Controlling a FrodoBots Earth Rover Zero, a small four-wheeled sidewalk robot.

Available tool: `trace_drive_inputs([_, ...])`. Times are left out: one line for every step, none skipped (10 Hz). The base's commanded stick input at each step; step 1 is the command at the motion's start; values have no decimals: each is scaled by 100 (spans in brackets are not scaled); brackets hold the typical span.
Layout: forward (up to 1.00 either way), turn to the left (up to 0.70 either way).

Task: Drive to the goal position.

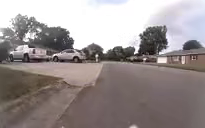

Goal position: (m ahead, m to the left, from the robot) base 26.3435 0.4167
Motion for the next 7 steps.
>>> trace_drive_inputs([100,0])
trace_drive_inputs([100,0])
trace_drive_inputs([100,0])
trace_drive_inputs([100,0])
trace_drive_inputs([100,1])
trace_drive_inputs([100,2])
trace_drive_inputs([100,3])
